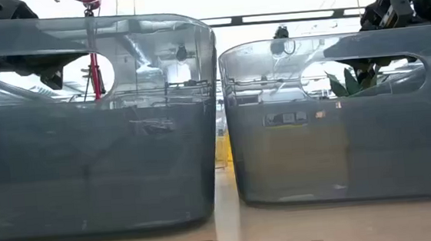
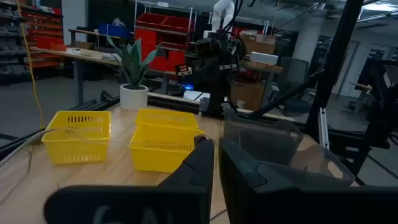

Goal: Stack baskets by color

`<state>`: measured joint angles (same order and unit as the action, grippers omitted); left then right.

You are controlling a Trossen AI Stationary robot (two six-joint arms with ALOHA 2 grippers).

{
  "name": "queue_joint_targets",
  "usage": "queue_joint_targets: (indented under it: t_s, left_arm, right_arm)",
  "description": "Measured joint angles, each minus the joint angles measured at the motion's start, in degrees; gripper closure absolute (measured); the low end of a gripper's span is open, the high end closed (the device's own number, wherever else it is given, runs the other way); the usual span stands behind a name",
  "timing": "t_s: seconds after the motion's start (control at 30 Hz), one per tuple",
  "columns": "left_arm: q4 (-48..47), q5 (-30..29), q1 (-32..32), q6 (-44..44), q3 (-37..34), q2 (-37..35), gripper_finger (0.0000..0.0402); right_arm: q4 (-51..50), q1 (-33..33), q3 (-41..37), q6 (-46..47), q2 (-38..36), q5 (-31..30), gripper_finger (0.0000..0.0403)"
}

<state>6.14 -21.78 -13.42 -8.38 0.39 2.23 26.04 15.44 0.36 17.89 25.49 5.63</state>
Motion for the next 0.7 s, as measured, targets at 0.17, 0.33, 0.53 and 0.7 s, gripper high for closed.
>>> queue_joint_targets:
  t_s: [0.17,0.33,0.53,0.7]
  left_arm:
    - [0.00,0.00,0.00,0.00,-0.01,0.00,0.0366]
    - [-0.01,0.00,0.00,0.00,0.01,0.01,0.0373]
    - [-0.01,0.02,0.00,0.00,0.00,0.01,0.0373]
    - [-0.01,0.00,-0.01,0.00,0.00,0.01,0.0366]
  right_arm:
    - [0.01,0.02,0.01,-0.01,-0.01,0.00,0.0380]
    - [0.00,0.01,0.02,0.00,0.00,0.00,0.0380]
    - [0.01,0.01,0.01,-0.01,-0.01,0.00,0.0380]
    - [0.00,0.02,0.00,-0.01,-0.01,0.00,0.0380]
